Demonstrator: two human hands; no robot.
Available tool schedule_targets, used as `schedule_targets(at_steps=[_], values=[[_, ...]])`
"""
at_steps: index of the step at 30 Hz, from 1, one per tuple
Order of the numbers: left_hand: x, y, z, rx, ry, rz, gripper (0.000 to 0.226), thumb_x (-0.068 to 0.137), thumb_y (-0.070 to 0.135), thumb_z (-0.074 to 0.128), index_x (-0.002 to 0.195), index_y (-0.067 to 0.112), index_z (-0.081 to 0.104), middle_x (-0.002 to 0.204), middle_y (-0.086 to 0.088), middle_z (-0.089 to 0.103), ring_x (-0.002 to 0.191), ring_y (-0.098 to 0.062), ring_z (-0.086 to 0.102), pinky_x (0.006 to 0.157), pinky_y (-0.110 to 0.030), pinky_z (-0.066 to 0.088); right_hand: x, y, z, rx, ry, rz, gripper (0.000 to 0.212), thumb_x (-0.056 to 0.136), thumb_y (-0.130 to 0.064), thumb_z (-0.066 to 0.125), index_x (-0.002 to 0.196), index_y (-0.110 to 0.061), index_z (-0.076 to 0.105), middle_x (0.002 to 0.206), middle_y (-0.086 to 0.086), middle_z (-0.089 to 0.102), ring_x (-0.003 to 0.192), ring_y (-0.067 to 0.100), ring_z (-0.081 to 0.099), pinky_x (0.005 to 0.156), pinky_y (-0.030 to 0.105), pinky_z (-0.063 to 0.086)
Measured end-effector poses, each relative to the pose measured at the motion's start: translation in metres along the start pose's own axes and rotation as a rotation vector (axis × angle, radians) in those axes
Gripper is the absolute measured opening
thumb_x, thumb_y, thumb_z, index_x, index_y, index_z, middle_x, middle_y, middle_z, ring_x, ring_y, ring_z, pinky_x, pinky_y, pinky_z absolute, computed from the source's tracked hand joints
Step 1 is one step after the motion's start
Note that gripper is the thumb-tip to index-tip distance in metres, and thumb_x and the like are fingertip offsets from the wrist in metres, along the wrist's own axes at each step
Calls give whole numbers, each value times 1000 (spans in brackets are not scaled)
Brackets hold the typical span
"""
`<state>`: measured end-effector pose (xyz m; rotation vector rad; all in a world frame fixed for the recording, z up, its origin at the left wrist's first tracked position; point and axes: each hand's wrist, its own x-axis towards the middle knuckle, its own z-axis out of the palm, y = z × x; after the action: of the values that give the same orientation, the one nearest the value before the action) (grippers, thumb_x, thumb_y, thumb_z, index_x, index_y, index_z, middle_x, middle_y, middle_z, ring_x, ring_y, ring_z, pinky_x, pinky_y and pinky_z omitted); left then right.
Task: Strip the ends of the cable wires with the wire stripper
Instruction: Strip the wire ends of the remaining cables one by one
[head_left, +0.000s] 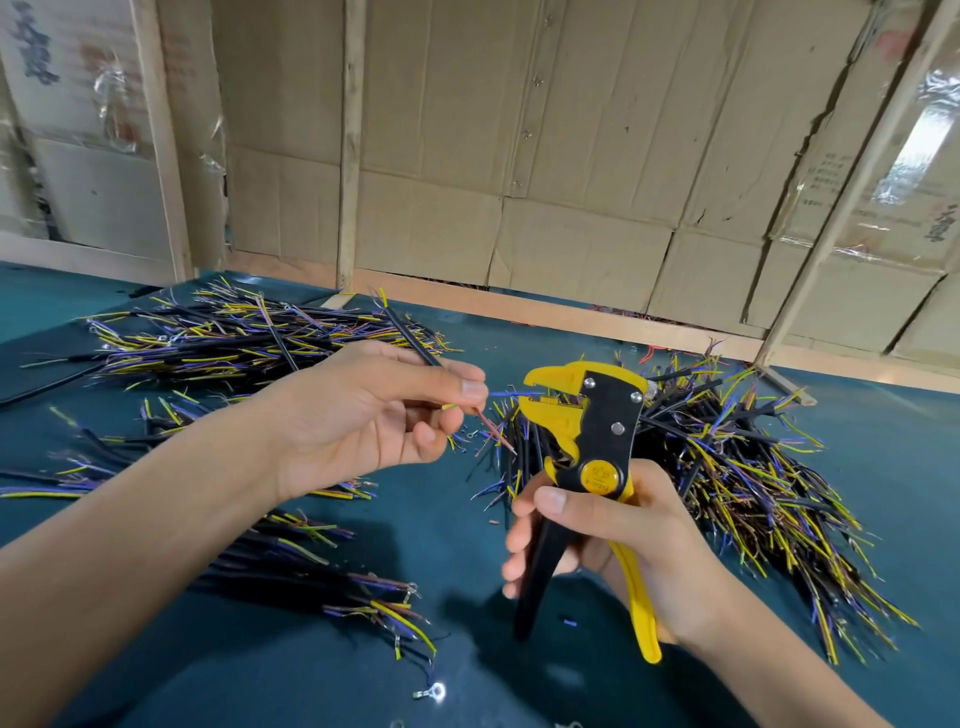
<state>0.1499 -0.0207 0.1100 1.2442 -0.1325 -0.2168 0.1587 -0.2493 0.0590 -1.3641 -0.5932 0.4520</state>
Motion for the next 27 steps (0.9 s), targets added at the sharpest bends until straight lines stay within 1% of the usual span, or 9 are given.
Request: schedule_targets(at_steps=[2, 4, 8, 10, 12, 14, 17, 23, 27], values=[[0, 0, 1, 10, 0, -4, 16, 68, -5, 80, 78, 7, 77, 74, -9, 65, 54, -11, 56, 43, -18, 41, 0, -1, 1, -1, 11, 8, 18, 78, -18, 77, 81, -1, 73, 74, 27, 65, 65, 42, 66, 67, 53, 56], [0, 0, 2, 13, 6, -10, 16, 65, -3, 80, 77, 7, 77, 74, -10, 65, 53, -11, 56, 43, -17, 41, 0, -4, 2, -38, 42, 24, 20, 72, -20, 79, 73, -1, 70, 66, 26, 61, 57, 39, 63, 61, 52, 56], [-1, 0, 1, 34, 10, -12, 17, 66, -4, 81, 78, 7, 77, 76, -12, 65, 53, -11, 56, 43, -18, 41, -3, -3, 8, -161, 183, 28, 22, 56, -26, 72, 54, -9, 59, 50, 18, 49, 39, 28, 50, 46, 37, 48], [-1, 1, 2, 48, 18, -6, 16, 65, -2, 81, 78, 6, 77, 76, -13, 66, 52, -11, 57, 44, -18, 42, -2, 0, 10, -163, 221, 15, 25, 53, -29, 72, 52, -10, 55, 48, 17, 46, 36, 25, 45, 43, 34, 46], [-2, 1, 2, 41, 52, 9, 14, 64, 3, 78, 78, 6, 77, 75, -13, 66, 53, -11, 57, 44, -18, 43, -1, 2, 11, -58, 180, 37, 24, 57, -26, 76, 59, -7, 61, 54, 20, 52, 42, 29, 53, 48, 40, 51], [-1, 3, 1, -15, 90, 43, 17, 63, 5, 78, 80, 5, 76, 74, -10, 66, 53, -11, 58, 44, -18, 43, 0, 2, 9, 25, 112, 10, 22, 65, -21, 78, 72, -2, 69, 66, 26, 59, 56, 38, 63, 60, 51, 57], [0, 3, 2, -114, 127, 110, 18, 62, 6, 77, 80, 5, 77, 76, -9, 68, 55, -10, 60, 44, -17, 44, 1, 3, 8, -1, 94, -42, 24, 71, -20, 79, 80, 0, 70, 74, 28, 61, 66, 44, 66, 70, 61, 57], [2, -6, 14, -221, 153, 234, 10, 65, 8, 76, 74, 9, 79, 73, -5, 70, 56, -8, 62, 45, -16, 43, 0, 7, 8, -27, 89, -71, 25, 75, -21, 78, 81, 1, 70, 75, 27, 63, 67, 44, 66, 71, 63, 57], [2, -13, 22, -227, 163, 280, 13, 63, 9, 78, 76, 9, 79, 75, -6, 71, 57, -10, 62, 47, -18, 45, -1, 7, 8, -22, 75, -72, 24, 78, -21, 76, 84, 1, 69, 77, 27, 64, 68, 44, 67, 73, 66, 57]])
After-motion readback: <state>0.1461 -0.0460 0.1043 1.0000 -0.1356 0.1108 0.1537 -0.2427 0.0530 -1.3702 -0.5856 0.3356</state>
